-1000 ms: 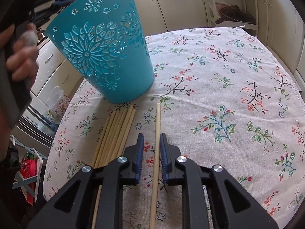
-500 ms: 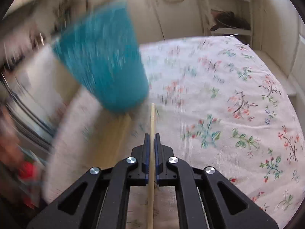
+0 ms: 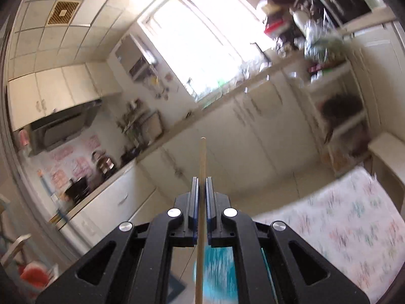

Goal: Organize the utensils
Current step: 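Lift the stick with the right gripper and release it into the teal basket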

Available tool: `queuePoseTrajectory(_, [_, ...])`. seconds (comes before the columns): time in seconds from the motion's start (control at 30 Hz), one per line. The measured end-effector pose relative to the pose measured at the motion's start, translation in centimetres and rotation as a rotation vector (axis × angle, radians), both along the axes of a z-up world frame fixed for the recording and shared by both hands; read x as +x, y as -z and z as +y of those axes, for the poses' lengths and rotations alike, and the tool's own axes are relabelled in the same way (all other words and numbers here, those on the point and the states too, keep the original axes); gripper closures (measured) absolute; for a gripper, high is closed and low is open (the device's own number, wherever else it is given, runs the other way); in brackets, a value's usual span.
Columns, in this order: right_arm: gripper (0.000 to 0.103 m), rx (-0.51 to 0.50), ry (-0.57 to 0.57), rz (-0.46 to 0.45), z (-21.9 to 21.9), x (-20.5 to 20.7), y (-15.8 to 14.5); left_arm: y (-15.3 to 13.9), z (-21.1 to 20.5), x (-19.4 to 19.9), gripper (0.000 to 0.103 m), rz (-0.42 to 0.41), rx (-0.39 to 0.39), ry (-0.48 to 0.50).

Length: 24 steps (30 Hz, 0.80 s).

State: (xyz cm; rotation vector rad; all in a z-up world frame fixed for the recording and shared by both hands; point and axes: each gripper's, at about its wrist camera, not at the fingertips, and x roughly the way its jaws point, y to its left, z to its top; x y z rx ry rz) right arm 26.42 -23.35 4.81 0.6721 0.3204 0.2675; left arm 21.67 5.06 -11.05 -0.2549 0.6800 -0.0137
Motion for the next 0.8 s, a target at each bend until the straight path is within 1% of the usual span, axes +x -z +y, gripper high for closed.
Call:
queuePoseTrajectory(0.07, [0.097,-0.022,0.031,0.022,0.7,1.9,0.9,0.4,0.2,0.1,0.022,0.005,-0.017,-0.001])
queuePoseTrajectory(0.1, [0.097,-0.041,0.039,0.053,1.3,3.0,1.9,0.4,0.4,0.0,0.022,0.0,-0.026,-0.003])
queuePoseTrajectory(0.17, [0.097,-0.066,0.035,0.092,1.8,3.8,3.1,0.5,0.6,0.1,0.022,-0.004,-0.038,-0.004])
queuePoseTrajectory(0.3, [0.097,-0.15,-0.021,0.155,3.2,3.6,5.6,1.0,0.7,0.5,0.022,0.023,-0.067,0.001])
queuePoseTrajectory(0.33, [0.096,-0.161,-0.033,0.168,3.1,3.4,6.0,1.0,0.8,0.4,0.022,0.021,-0.069,0.001])
queuePoseTrajectory(0.4, [0.091,-0.18,-0.05,0.173,3.1,2.8,5.9,1.0,0.8,0.4,0.022,0.02,-0.076,0.002])
queuePoseTrajectory(0.5, [0.085,-0.182,-0.057,0.136,2.3,0.0,4.8,1.1,1.0,0.6,0.022,0.03,-0.092,-0.001])
queuePoseTrajectory(0.57, [0.082,-0.168,-0.04,0.103,1.3,-3.6,4.1,1.2,1.1,0.7,0.022,0.036,-0.102,-0.006])
queuePoseTrajectory(0.63, [0.081,-0.19,-0.039,0.119,1.0,-6.7,4.8,1.4,1.3,0.8,0.022,0.04,-0.108,-0.006])
queuePoseTrajectory(0.7, [0.081,-0.247,-0.068,0.19,1.6,-9.0,6.8,1.4,1.2,0.8,0.022,0.042,-0.106,-0.005])
queuePoseTrajectory(0.73, [0.081,-0.283,-0.111,0.266,2.3,-9.9,9.0,1.4,1.1,0.8,0.022,0.043,-0.103,-0.003])
queuePoseTrajectory(0.8, [0.086,-0.317,-0.172,0.396,3.5,-10.6,12.8,1.4,0.8,0.8,0.022,0.045,-0.093,0.001])
